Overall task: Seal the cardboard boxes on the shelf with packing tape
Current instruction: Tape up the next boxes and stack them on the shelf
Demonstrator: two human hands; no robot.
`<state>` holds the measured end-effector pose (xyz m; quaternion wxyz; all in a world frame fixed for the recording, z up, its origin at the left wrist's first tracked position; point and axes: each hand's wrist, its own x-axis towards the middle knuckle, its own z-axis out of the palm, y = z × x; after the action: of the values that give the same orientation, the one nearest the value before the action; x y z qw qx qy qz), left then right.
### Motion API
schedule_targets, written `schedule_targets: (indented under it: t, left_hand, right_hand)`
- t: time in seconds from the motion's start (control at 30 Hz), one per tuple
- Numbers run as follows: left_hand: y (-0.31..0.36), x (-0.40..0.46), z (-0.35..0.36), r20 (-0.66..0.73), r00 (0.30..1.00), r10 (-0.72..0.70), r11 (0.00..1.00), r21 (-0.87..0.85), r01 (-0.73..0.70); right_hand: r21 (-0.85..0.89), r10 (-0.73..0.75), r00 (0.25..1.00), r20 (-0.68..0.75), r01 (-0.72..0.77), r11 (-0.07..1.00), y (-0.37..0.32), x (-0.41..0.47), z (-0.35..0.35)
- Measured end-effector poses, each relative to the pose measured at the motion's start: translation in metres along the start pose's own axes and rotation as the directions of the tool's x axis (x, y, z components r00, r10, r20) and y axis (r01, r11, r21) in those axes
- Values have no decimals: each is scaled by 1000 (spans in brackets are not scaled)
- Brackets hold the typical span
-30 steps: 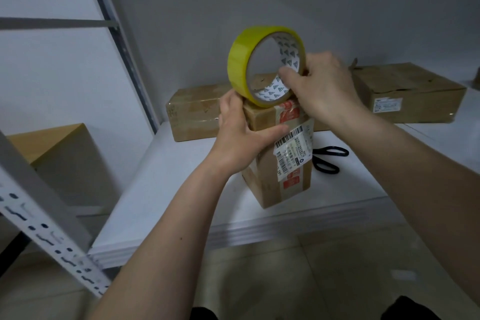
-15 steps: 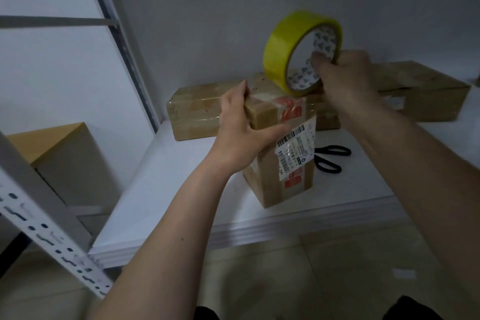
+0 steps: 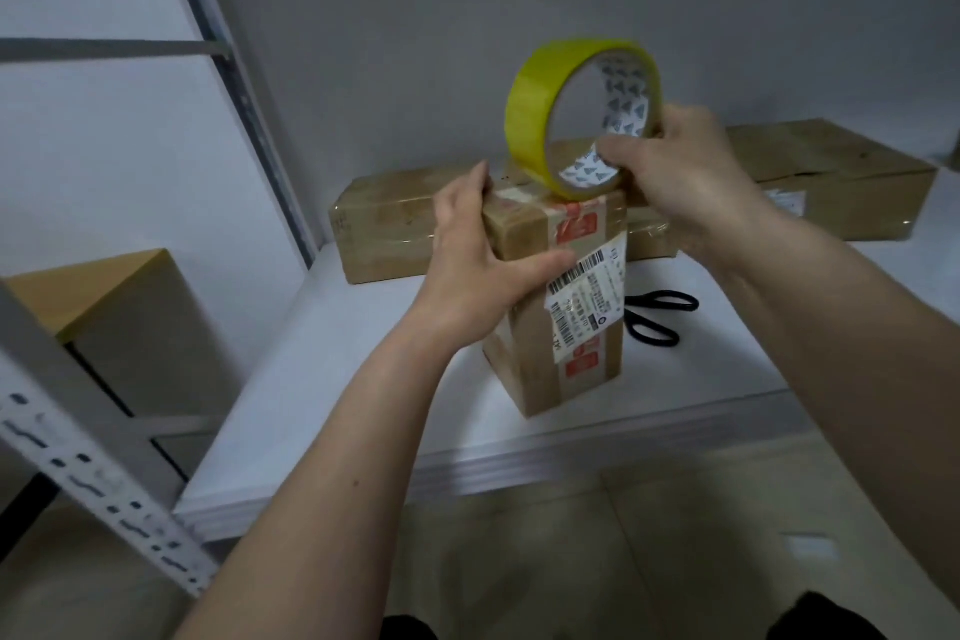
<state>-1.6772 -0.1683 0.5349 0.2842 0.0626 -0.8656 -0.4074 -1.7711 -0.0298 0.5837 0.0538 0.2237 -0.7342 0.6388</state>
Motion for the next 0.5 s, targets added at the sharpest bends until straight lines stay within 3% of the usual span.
schedule_targets:
  t: [0.1,0.33,0.5]
  left_hand:
    - [1,-1,-1,10,1000,-9,1000,0,9]
    - [3,-2,-2,21,1000,-12,1000,6,12]
    - [4,-3,-2,27,1000,-10,1000,6,9]
  right_hand:
    - [1,6,1000,4,-6,1000,-4,0,-4]
    - [219,97,995,-4,-94,971,2,1,-12]
    - [181,131,991,-3,-128,975,-2,7,-18]
